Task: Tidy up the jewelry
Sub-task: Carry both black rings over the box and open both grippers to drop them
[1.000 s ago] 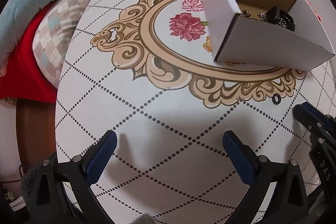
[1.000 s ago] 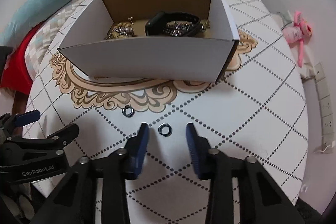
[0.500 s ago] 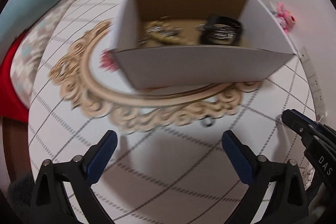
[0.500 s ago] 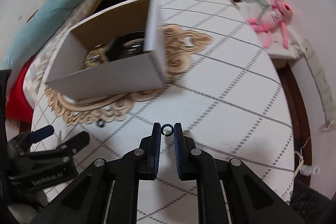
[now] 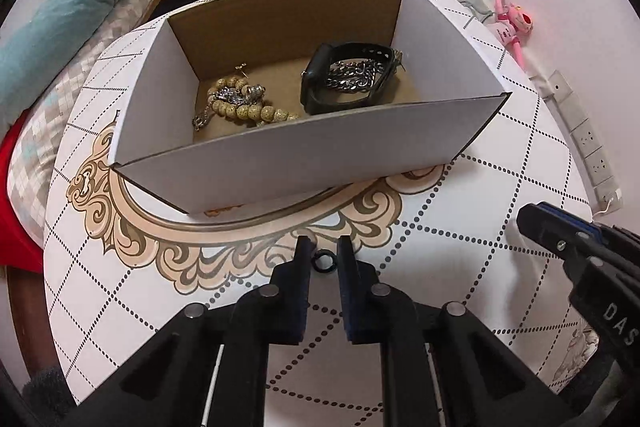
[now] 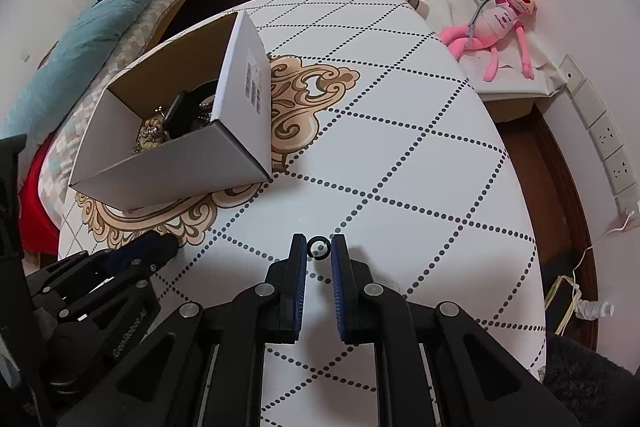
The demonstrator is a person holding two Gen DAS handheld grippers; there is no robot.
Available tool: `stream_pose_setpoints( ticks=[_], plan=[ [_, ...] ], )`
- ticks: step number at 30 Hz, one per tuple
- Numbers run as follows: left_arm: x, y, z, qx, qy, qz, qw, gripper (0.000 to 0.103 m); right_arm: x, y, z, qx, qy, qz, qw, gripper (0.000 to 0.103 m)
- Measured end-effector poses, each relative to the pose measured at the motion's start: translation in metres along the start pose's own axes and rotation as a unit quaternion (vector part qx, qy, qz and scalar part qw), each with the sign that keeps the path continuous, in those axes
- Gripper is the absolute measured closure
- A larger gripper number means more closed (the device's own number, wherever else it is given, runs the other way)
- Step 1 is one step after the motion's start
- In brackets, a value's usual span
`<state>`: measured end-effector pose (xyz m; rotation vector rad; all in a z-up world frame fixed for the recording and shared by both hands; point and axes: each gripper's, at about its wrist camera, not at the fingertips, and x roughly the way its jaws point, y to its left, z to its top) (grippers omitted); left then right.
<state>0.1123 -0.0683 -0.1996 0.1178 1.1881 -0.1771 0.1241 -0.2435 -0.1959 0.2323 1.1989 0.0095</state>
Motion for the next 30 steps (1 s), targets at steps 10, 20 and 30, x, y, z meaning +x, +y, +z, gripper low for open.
stream_pose_setpoints(
  ticks=[10, 20, 30],
  plan=[
    [-0.067, 0.026, 0.039, -0.04, -0.035, -0.072, 0.996, 0.093, -0.04, 0.022, 0.031, -0.003, -0.032, 0.056, 0.998, 0.09],
    [-0.045, 0.07, 0.122, -0.062, 0.005, -0.057, 0.9964, 0.092, -0.019, 0.068, 0.134, -0.061, -0.006, 0.067, 0.996, 0.09],
    [-0.049, 0.082, 0.135, -0.079, 0.009, -0.019, 0.9966, 0.028, 0.005, 0.073, 0.143, -0.092, 0.066, 0.03, 0.993, 0.08]
  ],
)
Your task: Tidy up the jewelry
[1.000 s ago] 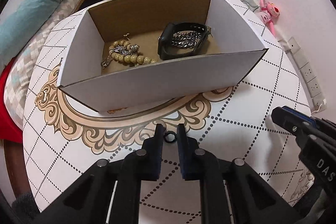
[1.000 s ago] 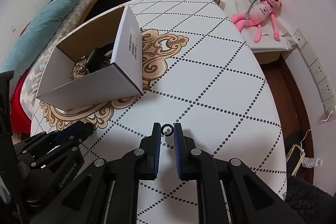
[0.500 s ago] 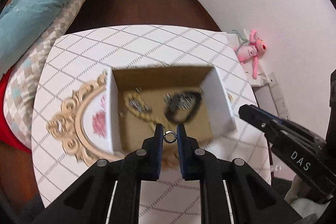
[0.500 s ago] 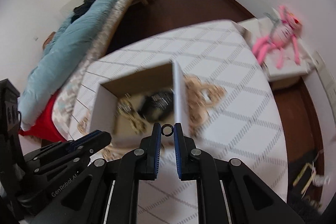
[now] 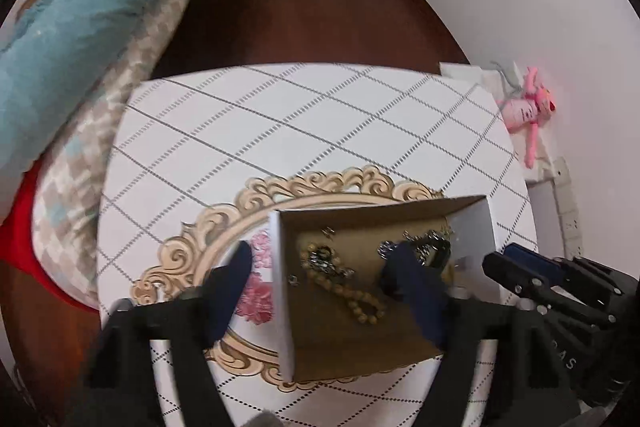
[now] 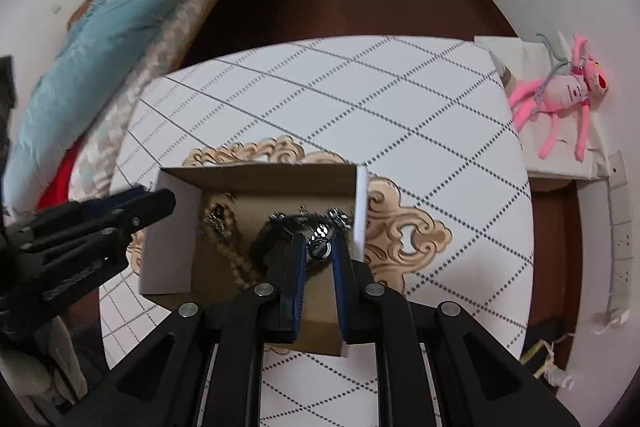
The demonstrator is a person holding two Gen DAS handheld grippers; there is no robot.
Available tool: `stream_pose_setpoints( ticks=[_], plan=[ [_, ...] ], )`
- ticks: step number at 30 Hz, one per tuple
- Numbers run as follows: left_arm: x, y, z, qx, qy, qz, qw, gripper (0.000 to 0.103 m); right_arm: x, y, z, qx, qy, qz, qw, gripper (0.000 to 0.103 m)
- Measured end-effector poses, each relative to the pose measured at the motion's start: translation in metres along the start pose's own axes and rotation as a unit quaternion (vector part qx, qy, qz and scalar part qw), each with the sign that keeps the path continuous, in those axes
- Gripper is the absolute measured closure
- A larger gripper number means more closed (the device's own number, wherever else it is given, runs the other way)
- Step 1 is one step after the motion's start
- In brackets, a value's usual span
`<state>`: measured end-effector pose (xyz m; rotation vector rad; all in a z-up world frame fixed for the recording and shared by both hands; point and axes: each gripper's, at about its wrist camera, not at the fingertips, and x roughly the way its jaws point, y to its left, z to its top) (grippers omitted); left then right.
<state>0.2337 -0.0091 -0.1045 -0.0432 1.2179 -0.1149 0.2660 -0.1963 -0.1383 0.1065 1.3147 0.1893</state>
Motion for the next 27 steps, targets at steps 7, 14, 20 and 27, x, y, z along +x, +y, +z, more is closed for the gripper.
stream_pose_setpoints(
  ticks=[7, 14, 20, 27],
  plan=[
    [-0.014, 0.013, -0.014, -0.015, -0.012, 0.026, 0.9995, 0.008, -0.02, -0.003, -0.008, -0.001, -0.022, -0.029, 0.999, 0.061],
    [-0.017, 0.017, -0.042, -0.014, -0.028, 0.06, 0.9977, 0.0, -0.024, -0.005, -0.031, -0.007, -0.027, -0.093, 0.995, 0.0],
    [-0.006, 0.016, -0.061, -0.016, -0.015, 0.06, 0.9979, 0.0, -0.017, -0.004, -0.053, -0.004, -0.021, -0.095, 0.995, 0.0],
    [-0.018, 0.014, -0.073, -0.022, -0.022, 0.054, 0.9981, 0.0, -0.024, 0.004, -0.064, -0.007, -0.032, -0.104, 0.994, 0.0]
  ],
)
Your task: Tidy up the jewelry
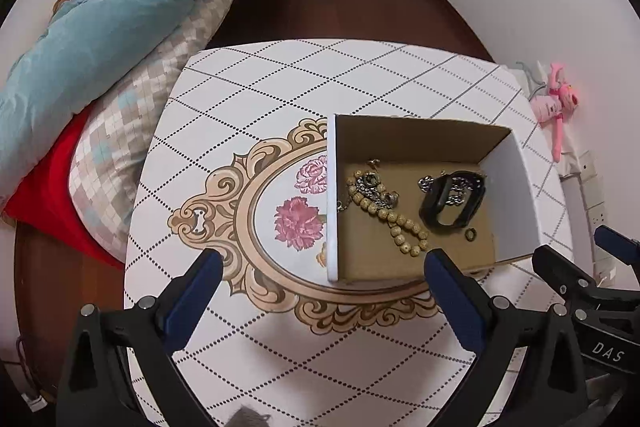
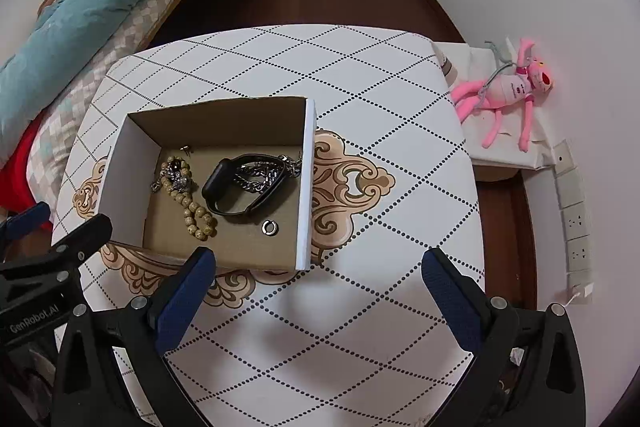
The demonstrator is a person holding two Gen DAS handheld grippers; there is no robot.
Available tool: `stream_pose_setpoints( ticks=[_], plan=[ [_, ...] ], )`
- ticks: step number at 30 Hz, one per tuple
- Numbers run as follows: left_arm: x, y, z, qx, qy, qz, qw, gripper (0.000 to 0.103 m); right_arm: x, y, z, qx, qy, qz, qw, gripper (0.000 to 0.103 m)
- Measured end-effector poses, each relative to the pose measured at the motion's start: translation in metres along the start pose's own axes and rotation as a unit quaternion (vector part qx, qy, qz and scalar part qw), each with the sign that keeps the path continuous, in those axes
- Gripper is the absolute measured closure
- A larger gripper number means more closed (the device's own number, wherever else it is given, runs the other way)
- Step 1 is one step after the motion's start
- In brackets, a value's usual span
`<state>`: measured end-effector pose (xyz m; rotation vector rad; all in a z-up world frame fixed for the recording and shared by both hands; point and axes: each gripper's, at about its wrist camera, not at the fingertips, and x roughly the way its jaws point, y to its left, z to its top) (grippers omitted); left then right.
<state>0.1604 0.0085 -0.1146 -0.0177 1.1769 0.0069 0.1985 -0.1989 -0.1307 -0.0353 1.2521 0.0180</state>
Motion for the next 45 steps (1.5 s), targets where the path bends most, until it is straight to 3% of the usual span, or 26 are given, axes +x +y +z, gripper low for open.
stream_pose_setpoints(
  ticks=[13, 22, 27, 36, 45],
  plan=[
    [-0.109, -0.001, -0.03, 0.001, -0.078, -0.006, 0.997, 0.0, -0.102, 0.0, -0.035, 0.014, -0.079, -0.01, 0.997, 0.0],
    [-0.199, -0.005, -0.051, 0.007, -0.145, 0.004, 0.9894, 0.0, -0.203, -0.001, -0.063, 0.019, -0.161, -0.01, 0.987, 0.0],
    [-0.237, -0.006, -0.061, 0.005, -0.168, -0.008, 0.9857, 0.0, -0.252, 0.001, -0.078, 0.022, -0.2, -0.015, 0.979, 0.0],
    [-0.268, 0.0, -0.075, -0.006, -0.179, -0.009, 0.9839, 0.0, -0.305, 0.003, -0.105, 0.021, -0.232, -0.02, 0.972, 0.0],
    [-0.279, 0.0, -0.082, -0.004, -0.18, -0.01, 0.9837, 0.0, -0.32, -0.002, -0.117, 0.025, -0.231, -0.018, 0.973, 0.0]
  ],
)
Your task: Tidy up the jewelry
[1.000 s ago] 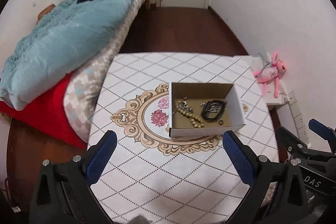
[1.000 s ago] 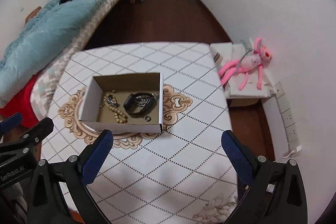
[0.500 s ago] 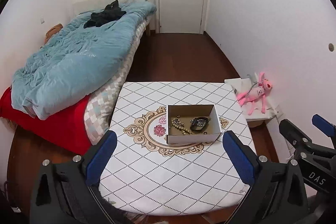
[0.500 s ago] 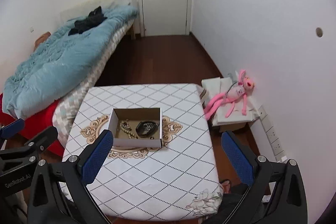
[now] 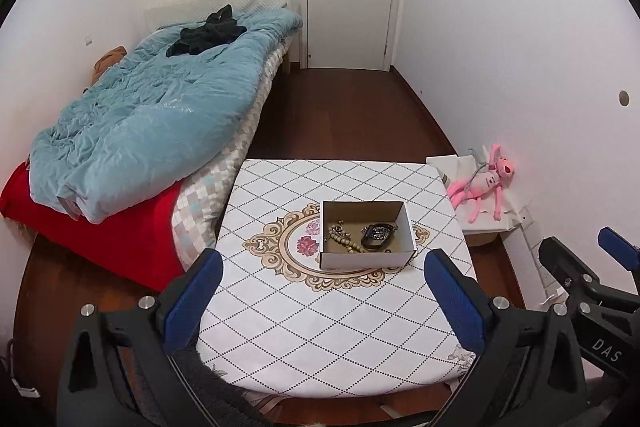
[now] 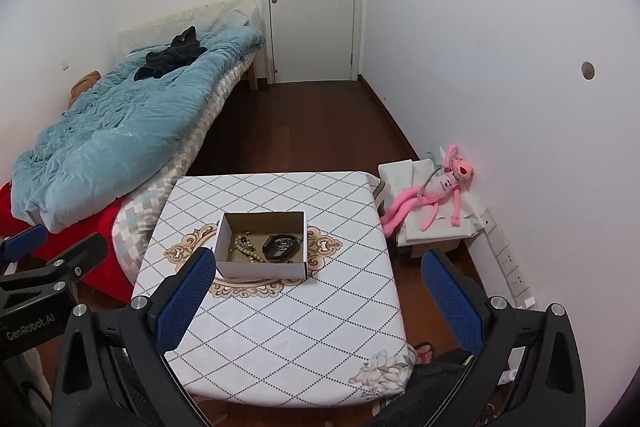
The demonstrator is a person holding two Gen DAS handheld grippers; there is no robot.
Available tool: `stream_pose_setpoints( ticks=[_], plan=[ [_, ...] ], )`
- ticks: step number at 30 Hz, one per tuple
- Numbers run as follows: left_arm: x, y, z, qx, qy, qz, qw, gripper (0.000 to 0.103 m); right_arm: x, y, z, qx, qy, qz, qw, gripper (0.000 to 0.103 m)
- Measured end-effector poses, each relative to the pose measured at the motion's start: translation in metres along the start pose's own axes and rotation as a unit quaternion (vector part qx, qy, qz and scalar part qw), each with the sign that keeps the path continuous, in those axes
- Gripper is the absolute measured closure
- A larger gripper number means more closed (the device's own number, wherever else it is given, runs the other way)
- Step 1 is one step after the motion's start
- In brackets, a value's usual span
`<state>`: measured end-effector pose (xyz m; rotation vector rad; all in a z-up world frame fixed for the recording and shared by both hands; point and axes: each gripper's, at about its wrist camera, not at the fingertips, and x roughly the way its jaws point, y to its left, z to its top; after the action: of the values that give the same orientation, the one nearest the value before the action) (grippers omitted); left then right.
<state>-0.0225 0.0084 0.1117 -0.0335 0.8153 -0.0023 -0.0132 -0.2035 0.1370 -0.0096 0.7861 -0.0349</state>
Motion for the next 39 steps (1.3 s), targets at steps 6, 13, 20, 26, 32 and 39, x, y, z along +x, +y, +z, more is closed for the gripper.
stream_pose_setpoints(
  ticks=[6, 13, 20, 26, 32, 39],
  plan=[
    [0.013, -0.001, 0.0, 0.001, 0.02, -0.001, 0.9998, 0.0, 0.001, -0.001, 0.0, 0.0, 0.006, 0.001, 1.0, 0.0],
    [0.041, -0.001, 0.006, -0.002, 0.041, 0.01, 0.9991, 0.0, 0.032, 0.0, 0.013, -0.001, 0.024, -0.01, 1.0, 0.0],
    [0.076, -0.001, 0.018, -0.001, 0.073, 0.015, 0.9972, 0.0, 0.084, 0.001, 0.024, 0.004, 0.069, -0.003, 0.998, 0.0],
    [0.103, 0.0, 0.023, 0.0, 0.099, 0.018, 0.995, 0.0, 0.122, 0.005, 0.025, -0.009, 0.095, -0.021, 0.995, 0.0],
    [0.122, 0.002, 0.024, 0.0, 0.114, 0.024, 0.9932, 0.0, 0.148, 0.006, 0.024, -0.012, 0.121, -0.023, 0.992, 0.0],
    [0.128, 0.004, 0.024, -0.004, 0.12, 0.026, 0.9924, 0.0, 0.154, 0.007, 0.025, -0.017, 0.127, -0.026, 0.991, 0.0]
  ],
)
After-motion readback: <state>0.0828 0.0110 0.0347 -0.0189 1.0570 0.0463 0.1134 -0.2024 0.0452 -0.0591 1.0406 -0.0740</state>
